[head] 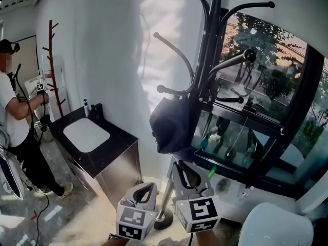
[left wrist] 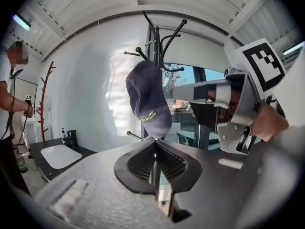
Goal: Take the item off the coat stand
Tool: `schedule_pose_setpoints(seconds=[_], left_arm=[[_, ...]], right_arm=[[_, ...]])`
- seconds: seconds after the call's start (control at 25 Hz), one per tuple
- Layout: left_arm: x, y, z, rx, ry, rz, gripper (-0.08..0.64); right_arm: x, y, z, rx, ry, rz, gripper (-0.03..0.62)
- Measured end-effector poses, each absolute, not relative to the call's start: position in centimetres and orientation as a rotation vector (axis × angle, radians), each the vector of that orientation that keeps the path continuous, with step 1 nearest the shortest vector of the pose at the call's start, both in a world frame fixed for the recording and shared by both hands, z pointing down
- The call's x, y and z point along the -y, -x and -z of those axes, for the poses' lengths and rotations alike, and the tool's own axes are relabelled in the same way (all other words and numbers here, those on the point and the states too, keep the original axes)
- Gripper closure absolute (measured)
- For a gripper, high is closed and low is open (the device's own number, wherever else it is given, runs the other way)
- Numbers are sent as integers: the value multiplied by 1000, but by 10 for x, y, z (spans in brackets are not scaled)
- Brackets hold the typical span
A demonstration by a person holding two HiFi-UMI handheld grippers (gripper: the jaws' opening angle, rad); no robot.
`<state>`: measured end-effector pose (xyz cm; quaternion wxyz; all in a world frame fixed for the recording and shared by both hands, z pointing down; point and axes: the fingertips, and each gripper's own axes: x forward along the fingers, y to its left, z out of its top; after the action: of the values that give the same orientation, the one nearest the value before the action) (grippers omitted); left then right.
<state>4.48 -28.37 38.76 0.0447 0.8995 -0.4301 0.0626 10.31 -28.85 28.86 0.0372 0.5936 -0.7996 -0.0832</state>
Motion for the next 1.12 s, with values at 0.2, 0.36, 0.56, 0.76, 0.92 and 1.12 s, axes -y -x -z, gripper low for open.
schedule_pose_setpoints(seconds=[0.2,0.36,0.56,0.76,0.92,1.12], left_arm=[[304,-54,-377,1342,-2746,-170,555],[317,-55,-372,1378,-2738,-166,555],[327,-47,-375,1428,-2705,-173,555],[331,-39,-376,1469,-2688,-166,555],[334,-29,-375,1503,-2671,-165,555],[331,-23,-375,1511,-2666,-168,555]], right_arm=[[312,-118,-267,2457,-1815,349,543],[330,-127,-252,2463,-1835,370,529],[355,-131,-232,2484,-1841,422,499],[376,-128,-234,2472,-1808,406,492],[381,-126,-232,2463,-1821,422,492],[380,-125,-229,2437,-1837,455,534]])
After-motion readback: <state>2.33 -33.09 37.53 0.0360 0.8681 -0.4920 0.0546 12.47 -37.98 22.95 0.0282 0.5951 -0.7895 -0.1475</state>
